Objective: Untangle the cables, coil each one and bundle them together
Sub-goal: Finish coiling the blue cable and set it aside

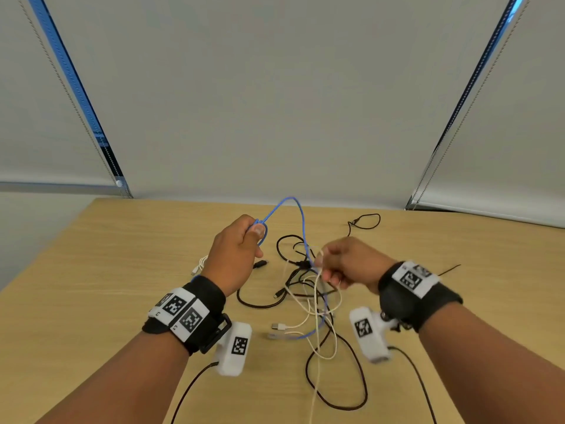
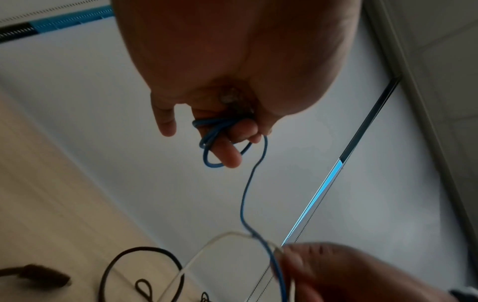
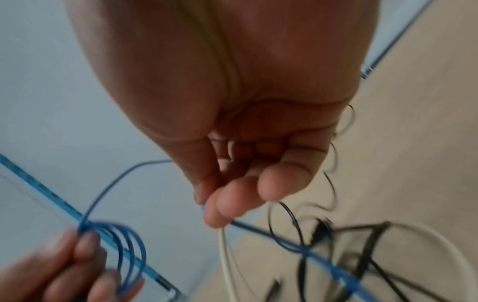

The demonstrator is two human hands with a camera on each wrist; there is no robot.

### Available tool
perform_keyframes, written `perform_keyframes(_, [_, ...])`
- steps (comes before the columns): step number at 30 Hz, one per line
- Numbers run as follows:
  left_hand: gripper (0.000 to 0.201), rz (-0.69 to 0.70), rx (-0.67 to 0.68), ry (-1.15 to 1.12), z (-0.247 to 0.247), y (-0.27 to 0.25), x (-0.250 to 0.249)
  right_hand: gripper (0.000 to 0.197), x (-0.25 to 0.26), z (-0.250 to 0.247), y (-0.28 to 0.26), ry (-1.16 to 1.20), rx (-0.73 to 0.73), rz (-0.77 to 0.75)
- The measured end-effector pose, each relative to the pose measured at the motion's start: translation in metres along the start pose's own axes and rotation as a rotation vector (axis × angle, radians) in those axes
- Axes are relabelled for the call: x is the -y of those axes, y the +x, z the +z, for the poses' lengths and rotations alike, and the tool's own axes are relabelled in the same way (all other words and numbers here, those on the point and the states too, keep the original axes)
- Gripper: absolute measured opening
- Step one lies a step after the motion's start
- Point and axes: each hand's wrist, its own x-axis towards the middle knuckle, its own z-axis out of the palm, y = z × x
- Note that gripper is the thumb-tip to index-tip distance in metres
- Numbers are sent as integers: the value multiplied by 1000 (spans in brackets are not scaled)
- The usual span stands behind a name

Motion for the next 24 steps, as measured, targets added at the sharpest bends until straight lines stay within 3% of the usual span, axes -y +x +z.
perform_keyframes(5, [26, 31, -21, -20, -3, 6, -7, 17, 58, -43, 1, 156, -328, -175])
perform_keyframes(9, [28, 35, -8, -18, 0, 6, -9, 14, 70, -61, -1, 228, -415, -212])
perform_keyframes(13, [29, 16, 12, -53, 5, 2, -7, 19, 53, -61, -1, -34, -490, -55])
perform_keyframes(15, [30, -3, 40, -108, 8, 1, -9, 33, 45, -51, -3, -190, -539, -123])
perform_keyframes(18, [31, -9, 115, -256, 15, -2, -14, 47, 38, -21, -9, -281, -406, -343])
perform_keyframes(21, [34, -42, 188, -498, 19, -3, -22, 57, 30, 5, -7, -269, -263, -411])
perform_keyframes(24, [34, -95, 237, -782, 17, -6, -29, 32, 17, 18, -8, -282, -208, -381])
